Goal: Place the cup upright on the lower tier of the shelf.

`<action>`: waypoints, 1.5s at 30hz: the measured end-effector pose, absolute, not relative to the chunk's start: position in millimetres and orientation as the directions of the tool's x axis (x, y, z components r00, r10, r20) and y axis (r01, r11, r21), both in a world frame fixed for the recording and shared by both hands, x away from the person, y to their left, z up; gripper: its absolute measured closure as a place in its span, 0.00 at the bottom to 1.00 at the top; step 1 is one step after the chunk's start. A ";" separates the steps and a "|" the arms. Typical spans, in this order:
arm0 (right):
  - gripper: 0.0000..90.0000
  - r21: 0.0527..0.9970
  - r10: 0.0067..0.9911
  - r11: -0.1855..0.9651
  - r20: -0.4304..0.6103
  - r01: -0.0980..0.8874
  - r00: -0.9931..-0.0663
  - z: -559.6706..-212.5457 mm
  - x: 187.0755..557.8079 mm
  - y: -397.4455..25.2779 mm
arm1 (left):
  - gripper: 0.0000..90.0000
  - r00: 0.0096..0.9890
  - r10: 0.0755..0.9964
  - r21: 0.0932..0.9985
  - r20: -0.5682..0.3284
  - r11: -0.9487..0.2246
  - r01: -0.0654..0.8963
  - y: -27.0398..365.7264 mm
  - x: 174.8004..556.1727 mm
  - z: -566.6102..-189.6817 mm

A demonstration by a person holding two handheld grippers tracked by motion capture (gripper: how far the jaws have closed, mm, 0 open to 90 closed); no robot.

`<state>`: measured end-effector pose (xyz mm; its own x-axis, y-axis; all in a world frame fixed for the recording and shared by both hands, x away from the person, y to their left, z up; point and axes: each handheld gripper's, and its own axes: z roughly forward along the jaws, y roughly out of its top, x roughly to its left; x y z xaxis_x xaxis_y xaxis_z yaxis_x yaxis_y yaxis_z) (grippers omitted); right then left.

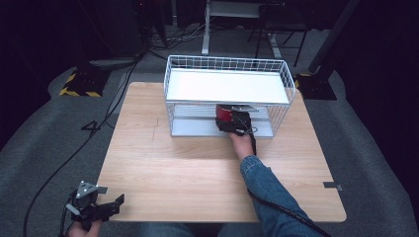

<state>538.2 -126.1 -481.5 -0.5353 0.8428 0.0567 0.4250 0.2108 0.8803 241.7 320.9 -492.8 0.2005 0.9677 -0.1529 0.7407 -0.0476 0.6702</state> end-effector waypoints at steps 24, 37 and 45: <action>0.07 0.865 0.820 0.251 0.048 0.434 -0.570 -444.5 474.4 -155.8 | 0.02 0.269 0.950 0.705 -0.160 -0.081 0.705 300.9 267.8 -483.0; 0.08 0.877 0.786 0.254 0.059 0.408 -0.615 -406.6 423.1 -196.0 | 0.02 0.292 0.942 0.691 -0.167 -0.100 0.716 291.5 276.6 -485.4; 0.11 0.884 0.789 0.235 0.070 0.404 -0.610 -397.6 396.7 -239.3 | 0.02 0.289 0.946 0.678 -0.150 -0.114 0.726 291.3 274.4 -488.4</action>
